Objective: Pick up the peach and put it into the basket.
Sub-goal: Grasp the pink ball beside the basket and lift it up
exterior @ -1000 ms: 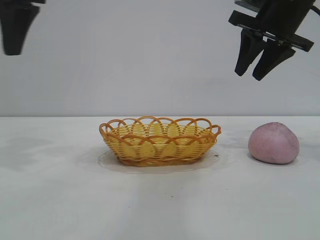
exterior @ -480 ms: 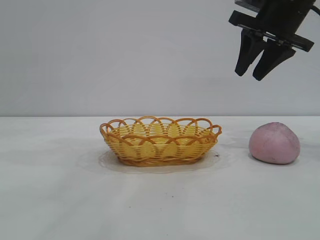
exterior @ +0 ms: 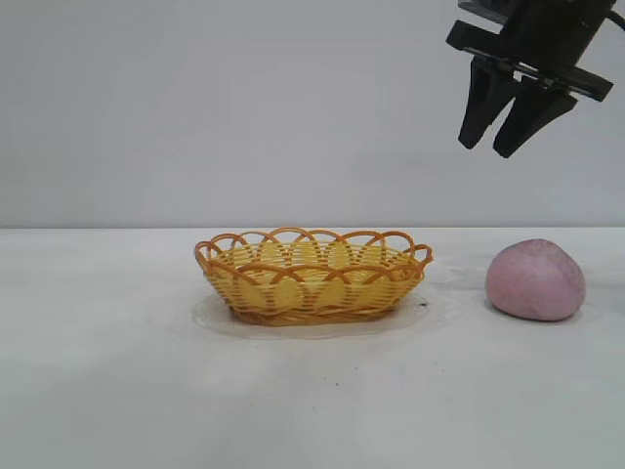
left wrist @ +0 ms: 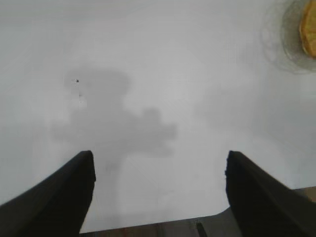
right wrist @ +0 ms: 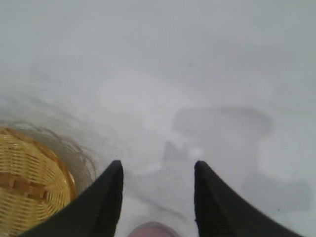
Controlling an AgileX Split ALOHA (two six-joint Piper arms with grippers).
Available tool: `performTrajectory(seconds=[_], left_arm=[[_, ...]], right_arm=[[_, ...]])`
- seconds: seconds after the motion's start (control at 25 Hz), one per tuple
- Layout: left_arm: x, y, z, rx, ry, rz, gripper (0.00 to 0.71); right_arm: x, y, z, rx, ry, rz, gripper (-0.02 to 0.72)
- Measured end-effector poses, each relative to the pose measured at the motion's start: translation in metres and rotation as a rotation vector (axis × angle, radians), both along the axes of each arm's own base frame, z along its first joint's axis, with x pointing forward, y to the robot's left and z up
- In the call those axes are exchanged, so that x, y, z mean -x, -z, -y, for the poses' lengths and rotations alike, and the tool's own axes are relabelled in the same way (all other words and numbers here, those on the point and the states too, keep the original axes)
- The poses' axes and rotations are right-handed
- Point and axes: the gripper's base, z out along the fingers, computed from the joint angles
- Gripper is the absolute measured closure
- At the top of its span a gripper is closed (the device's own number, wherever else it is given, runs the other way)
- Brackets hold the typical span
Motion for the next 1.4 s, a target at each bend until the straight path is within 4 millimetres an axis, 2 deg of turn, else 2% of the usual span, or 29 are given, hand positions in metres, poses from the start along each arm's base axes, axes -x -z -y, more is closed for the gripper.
performTrajectory(seconds=[0.16, 0.28, 0.52, 0.68, 1.04, 1.4], left_arm=[[0.050, 0.006, 0.001, -0.002, -0.002, 0.114, 0.220], [0.080, 0.018, 0.002, -0.001, -0.004, 0.168, 0.220], [0.122, 0.054, 0.003, -0.002, -0.005, 0.240, 0.220], [0.140, 0.073, 0.003, -0.003, -0.007, 0.319, 0.220], [0.177, 0.075, 0.003, -0.018, -0.006, 0.546, 0.220], [0.180, 0.075, 0.005, -0.024, 0.028, 0.566, 0.220]], right_arm=[[0.000, 0.000, 0.000, 0.000, 0.000, 0.000, 0.421], [0.000, 0.000, 0.000, 0.000, 0.000, 0.000, 0.421], [0.000, 0.000, 0.000, 0.002, -0.001, 0.000, 0.421], [0.001, 0.000, 0.000, 0.001, -0.004, -0.006, 0.421], [0.002, 0.001, 0.000, 0.002, -0.013, -0.022, 0.421], [0.002, 0.000, 0.000, 0.009, -0.015, -0.017, 0.421]])
